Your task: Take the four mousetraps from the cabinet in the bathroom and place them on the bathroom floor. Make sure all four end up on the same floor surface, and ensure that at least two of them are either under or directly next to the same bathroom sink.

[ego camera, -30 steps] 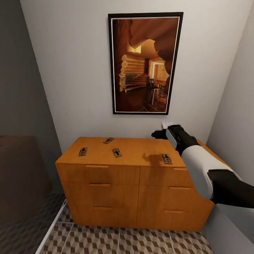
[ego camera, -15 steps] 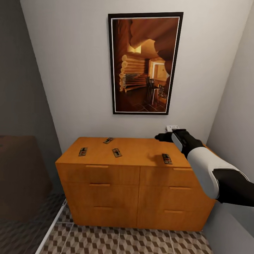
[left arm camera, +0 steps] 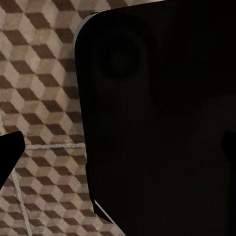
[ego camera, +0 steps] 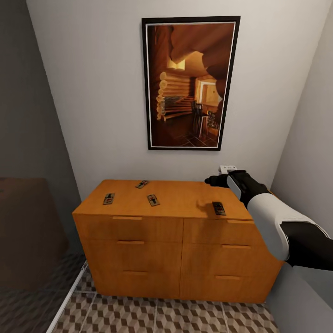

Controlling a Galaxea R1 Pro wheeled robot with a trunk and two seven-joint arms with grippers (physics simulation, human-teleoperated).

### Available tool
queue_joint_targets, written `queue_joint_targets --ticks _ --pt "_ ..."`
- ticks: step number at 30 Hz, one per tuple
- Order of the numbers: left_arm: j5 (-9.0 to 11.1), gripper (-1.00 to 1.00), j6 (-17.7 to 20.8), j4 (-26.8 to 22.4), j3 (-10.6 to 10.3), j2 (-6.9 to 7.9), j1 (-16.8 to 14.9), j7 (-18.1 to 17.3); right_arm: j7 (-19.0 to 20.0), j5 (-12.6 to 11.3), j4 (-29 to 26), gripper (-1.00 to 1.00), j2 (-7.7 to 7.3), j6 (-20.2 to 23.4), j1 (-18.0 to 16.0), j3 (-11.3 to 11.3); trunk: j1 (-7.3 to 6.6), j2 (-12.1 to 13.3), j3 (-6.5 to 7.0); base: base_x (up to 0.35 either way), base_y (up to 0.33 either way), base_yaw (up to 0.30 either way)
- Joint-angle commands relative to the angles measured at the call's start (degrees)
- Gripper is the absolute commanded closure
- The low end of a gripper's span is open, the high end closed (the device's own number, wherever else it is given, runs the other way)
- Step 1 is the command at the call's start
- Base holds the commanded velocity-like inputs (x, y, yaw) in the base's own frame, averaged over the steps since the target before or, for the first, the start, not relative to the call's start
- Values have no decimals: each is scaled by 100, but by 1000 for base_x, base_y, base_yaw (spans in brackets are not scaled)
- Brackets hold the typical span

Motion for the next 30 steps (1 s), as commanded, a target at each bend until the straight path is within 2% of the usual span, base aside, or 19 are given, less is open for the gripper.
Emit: queue_joint_targets --ticks 1,14,21,25,30 --pt "-7 -100 -9 -10 -35 3 3 -2 19 0 -9 -100 -3 31 -1 9 0 -3 -5 0 0 0" --pt "-7 -100 -9 -10 -35 4 3 -2 6 2 94 -100 -9 30 8 9 0 -3 -5 0 0 0" --pt "-7 -100 -9 -10 -35 -2 3 -2 -23 5 107 -100 -60 76 9 9 0 -3 -5 0 0 0" --pt "-7 -100 -9 -10 -35 -4 3 -2 -35 8 74 -100 -100 271 9 0 0 -3 -5 0 0 0" --pt "-7 -100 -9 -10 -35 -5 3 -2 -39 9 -17 -100 -243 853 9 -12 0 -3 -5 0 0 0"
